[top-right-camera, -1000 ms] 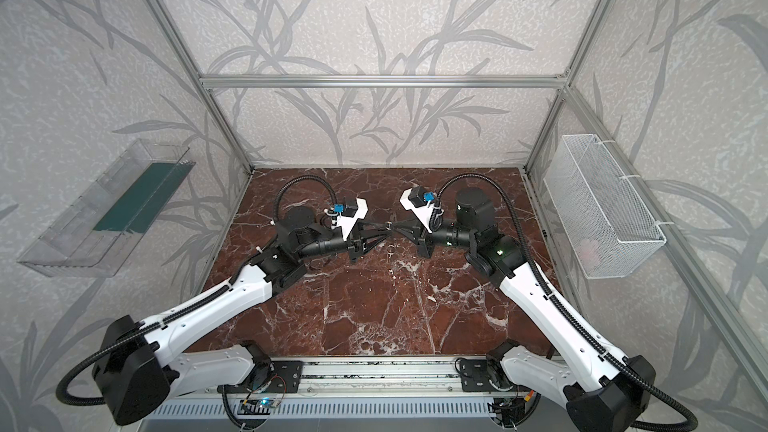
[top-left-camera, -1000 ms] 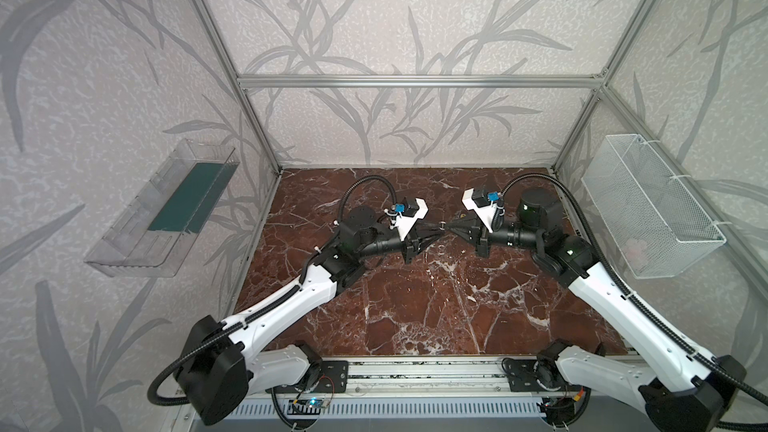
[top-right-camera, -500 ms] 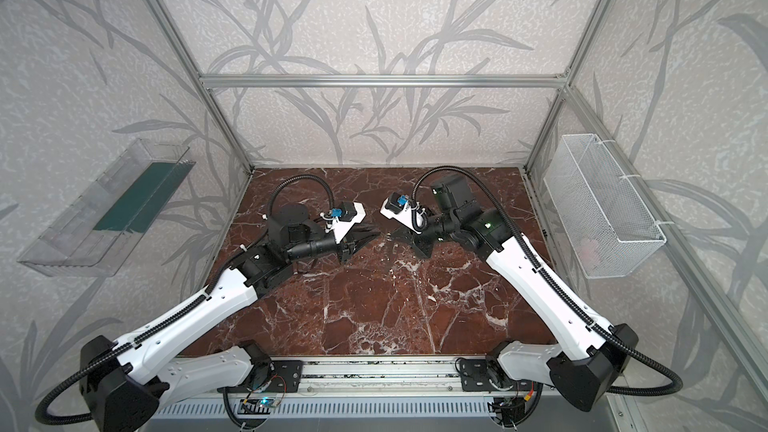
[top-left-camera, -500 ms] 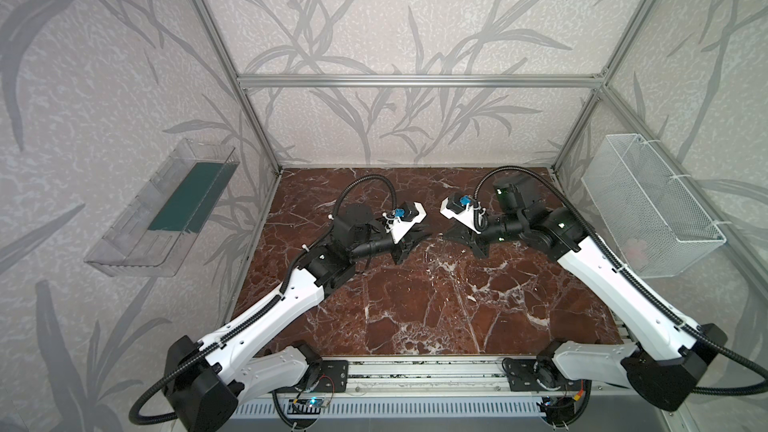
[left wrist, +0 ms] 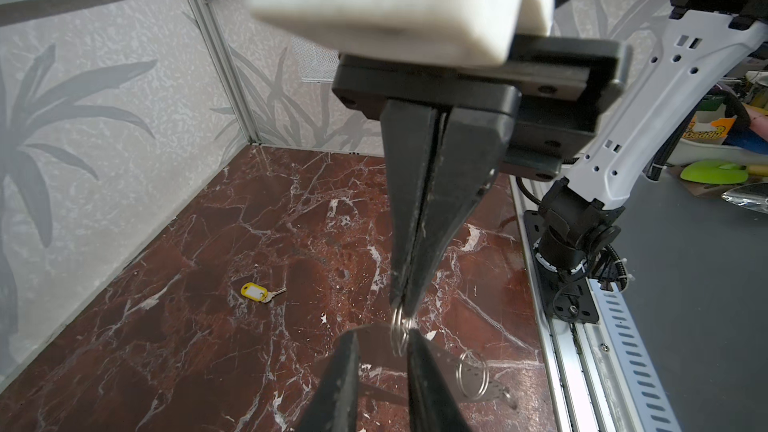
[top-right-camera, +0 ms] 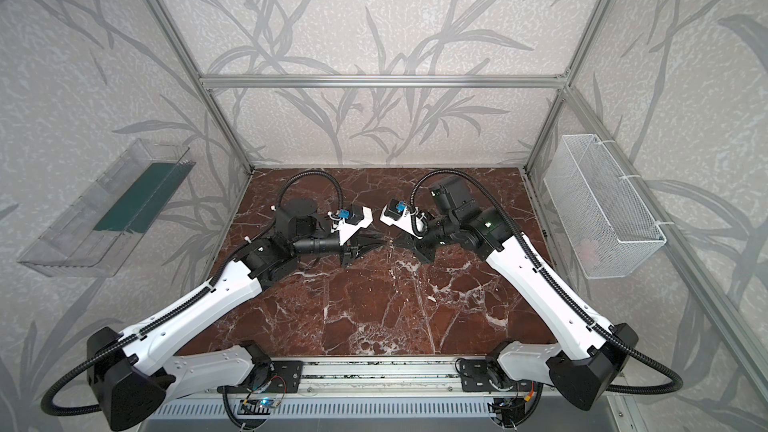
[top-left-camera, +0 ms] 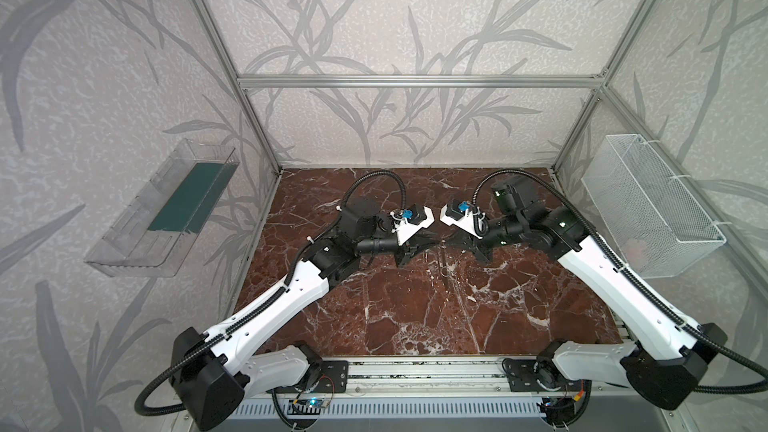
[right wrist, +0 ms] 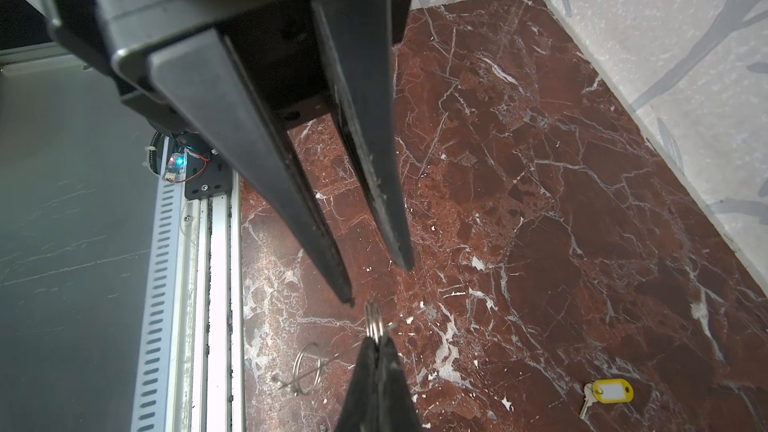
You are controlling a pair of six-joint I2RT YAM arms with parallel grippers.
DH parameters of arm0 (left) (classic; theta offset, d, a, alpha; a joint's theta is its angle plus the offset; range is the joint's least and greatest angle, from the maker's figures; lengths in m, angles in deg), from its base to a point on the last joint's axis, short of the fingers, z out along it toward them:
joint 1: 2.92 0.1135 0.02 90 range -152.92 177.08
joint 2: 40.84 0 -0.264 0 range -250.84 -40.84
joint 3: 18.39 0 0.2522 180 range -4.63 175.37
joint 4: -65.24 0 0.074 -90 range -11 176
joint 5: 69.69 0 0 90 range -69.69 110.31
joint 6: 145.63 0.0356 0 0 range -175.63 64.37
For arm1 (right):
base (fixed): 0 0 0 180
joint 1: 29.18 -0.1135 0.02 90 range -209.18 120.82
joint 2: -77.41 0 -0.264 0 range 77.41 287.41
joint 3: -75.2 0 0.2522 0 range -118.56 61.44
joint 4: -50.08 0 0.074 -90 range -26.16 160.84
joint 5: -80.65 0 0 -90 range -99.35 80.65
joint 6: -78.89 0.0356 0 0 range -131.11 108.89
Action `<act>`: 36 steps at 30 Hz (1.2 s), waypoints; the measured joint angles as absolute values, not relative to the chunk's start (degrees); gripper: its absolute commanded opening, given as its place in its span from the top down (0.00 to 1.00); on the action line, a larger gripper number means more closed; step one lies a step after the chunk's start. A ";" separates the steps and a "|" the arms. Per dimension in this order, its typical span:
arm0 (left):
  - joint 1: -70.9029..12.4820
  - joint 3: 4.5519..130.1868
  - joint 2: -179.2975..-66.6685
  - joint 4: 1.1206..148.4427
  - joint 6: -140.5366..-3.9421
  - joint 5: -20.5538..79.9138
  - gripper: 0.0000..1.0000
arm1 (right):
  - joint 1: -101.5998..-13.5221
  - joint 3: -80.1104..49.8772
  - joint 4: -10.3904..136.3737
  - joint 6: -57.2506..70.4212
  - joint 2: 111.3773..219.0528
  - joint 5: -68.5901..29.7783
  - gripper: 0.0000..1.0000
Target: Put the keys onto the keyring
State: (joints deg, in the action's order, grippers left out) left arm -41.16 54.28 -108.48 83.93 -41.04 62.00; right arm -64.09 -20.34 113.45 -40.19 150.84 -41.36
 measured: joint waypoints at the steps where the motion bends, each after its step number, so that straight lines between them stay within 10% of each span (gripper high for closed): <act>1: -41.18 54.28 -108.65 84.19 -41.04 62.39 0.76 | -64.12 -20.34 113.45 -40.24 150.84 -41.36 1.00; 36: -42.25 60.99 -112.78 93.42 -36.72 64.86 0.85 | -64.38 -20.32 113.56 -41.20 150.34 -42.72 1.00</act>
State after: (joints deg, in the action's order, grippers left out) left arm -42.25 60.99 -112.78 93.42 -36.72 64.86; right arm -64.38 -20.32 113.56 -41.20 150.34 -42.72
